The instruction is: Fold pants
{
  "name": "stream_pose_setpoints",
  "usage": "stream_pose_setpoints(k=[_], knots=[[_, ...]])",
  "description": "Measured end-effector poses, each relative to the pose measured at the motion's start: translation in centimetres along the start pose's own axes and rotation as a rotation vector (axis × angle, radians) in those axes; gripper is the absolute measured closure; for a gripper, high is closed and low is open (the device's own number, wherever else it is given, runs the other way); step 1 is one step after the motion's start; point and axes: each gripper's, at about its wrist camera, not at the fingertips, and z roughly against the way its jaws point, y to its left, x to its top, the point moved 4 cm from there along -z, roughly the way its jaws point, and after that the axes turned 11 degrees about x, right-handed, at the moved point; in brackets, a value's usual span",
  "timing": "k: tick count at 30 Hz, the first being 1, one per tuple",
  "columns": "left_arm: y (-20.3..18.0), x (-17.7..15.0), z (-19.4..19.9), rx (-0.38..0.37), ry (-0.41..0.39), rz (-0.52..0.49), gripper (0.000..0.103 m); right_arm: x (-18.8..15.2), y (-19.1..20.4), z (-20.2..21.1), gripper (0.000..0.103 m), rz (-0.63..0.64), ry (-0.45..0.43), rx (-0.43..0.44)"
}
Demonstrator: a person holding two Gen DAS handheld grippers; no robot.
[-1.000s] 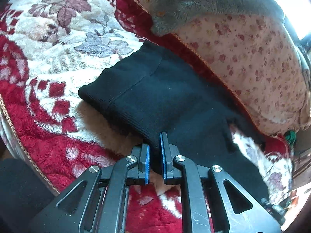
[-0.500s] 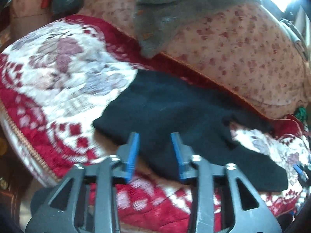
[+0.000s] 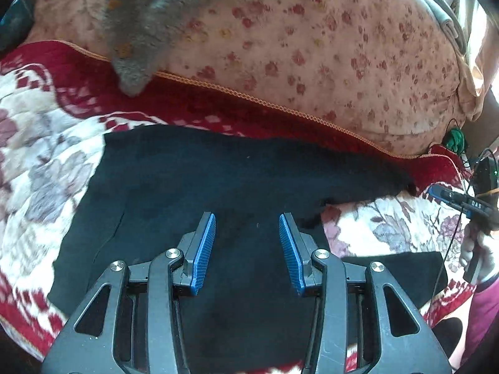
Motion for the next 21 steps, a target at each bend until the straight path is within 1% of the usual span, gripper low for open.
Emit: stream_pose_setpoints(k=[2,4,6,8,9,10,11,12,15,17,19,20,21], knots=[[-0.7,1.0,-0.6,-0.007,-0.001,-0.024,0.062,0.6,-1.4,-0.1,0.073,-0.053,-0.018,0.018],[-1.5,2.2,-1.5,-0.035,0.007,-0.064,0.062,1.2,-2.7,-0.3,0.073,-0.090,-0.032,0.021],[-2.4,3.5,-2.5,-0.058,0.014,-0.104,0.062,2.0,-3.2,-0.8,0.073,-0.079,-0.027,0.008],[-3.4,4.6,-3.6,-0.092,0.028,-0.162,0.062,3.4,-3.4,-1.8,0.073,-0.041,-0.005,0.002],[-3.8,4.9,-4.0,-0.110,0.036,-0.189,0.062,3.9,-3.4,-2.2,0.071,-0.026,0.008,0.003],[-4.4,5.3,-4.5,-0.134,0.048,-0.230,0.062,4.6,-3.6,-2.8,0.068,-0.008,0.027,0.004],[-4.8,5.6,-5.0,-0.147,0.054,-0.266,0.062,5.2,-3.7,-3.6,0.063,0.013,0.050,0.006],[-5.3,5.8,-5.6,-0.158,0.061,-0.305,0.062,5.7,-3.8,-4.3,0.062,0.033,0.069,0.009],[-6.4,6.5,-7.2,-0.167,0.081,-0.405,0.062,7.0,-4.0,-6.8,0.062,0.130,0.152,0.012],[-7.1,6.8,-8.3,-0.190,0.102,-0.468,0.062,7.5,-3.9,-8.3,0.061,0.190,0.200,0.026],[-7.6,7.2,-9.1,-0.215,0.119,-0.510,0.062,8.1,-4.0,-10.1,0.060,0.245,0.248,0.033],[-7.7,7.4,-9.5,-0.230,0.131,-0.528,0.062,8.2,-4.1,-10.8,0.057,0.270,0.274,0.034],[-7.9,7.5,-9.9,-0.240,0.144,-0.545,0.058,8.3,-4.2,-11.5,0.054,0.293,0.303,0.035]])
